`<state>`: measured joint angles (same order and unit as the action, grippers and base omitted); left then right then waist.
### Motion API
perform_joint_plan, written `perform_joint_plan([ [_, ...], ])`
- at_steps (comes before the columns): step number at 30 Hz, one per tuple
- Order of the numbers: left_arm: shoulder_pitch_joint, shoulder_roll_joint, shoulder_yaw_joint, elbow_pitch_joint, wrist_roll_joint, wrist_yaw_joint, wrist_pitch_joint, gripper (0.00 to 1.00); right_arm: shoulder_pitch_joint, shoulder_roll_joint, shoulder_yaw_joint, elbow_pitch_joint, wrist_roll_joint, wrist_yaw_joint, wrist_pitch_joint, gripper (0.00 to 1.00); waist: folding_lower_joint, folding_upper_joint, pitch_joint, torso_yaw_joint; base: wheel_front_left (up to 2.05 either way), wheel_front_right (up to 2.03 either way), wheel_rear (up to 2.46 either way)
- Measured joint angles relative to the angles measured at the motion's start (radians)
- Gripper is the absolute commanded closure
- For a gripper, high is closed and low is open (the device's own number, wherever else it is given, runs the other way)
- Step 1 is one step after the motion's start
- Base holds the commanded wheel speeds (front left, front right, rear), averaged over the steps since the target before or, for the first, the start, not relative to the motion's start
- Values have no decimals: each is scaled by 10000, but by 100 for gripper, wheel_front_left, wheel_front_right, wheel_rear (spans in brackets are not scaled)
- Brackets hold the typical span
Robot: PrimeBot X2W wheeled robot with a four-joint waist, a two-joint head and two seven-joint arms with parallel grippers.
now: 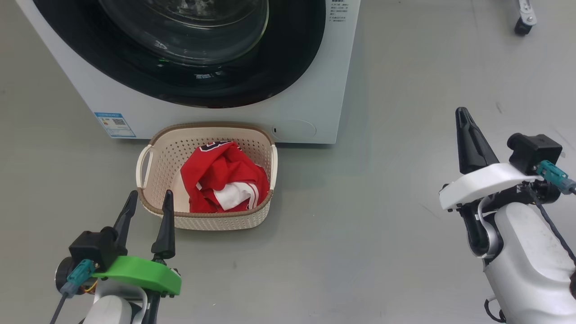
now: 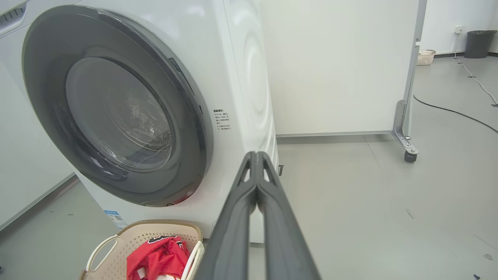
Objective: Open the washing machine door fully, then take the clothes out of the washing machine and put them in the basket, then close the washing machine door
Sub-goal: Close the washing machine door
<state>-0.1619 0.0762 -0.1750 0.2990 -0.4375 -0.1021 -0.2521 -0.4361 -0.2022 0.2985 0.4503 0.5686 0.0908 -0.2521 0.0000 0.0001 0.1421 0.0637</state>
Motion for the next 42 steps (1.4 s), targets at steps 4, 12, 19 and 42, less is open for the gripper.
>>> perform_joint_plan([
  [4, 23, -4, -17, -82, 119, -4, 0, 0, 537, -8, -230, -374, -75, -142, 0, 100, 0, 0, -179, -211, 0, 0, 0],
  [12, 219, -6, 65, -163, 257, -13, 0, 0, 1421, 73, -443, -968, -188, -242, 0, 73, 0, 0, -304, -381, 0, 0, 0],
  [19, 265, -38, 282, -219, 265, -13, 0, 0, 1972, 165, -529, -1348, -560, -318, 0, 0, 0, 0, -399, -419, 0, 0, 0],
  [42, 749, -173, 456, 17, 151, -92, 0, 0, 3088, 368, -769, -2134, -1145, -410, 0, 0, 0, 0, -737, -530, 0, 0, 0],
])
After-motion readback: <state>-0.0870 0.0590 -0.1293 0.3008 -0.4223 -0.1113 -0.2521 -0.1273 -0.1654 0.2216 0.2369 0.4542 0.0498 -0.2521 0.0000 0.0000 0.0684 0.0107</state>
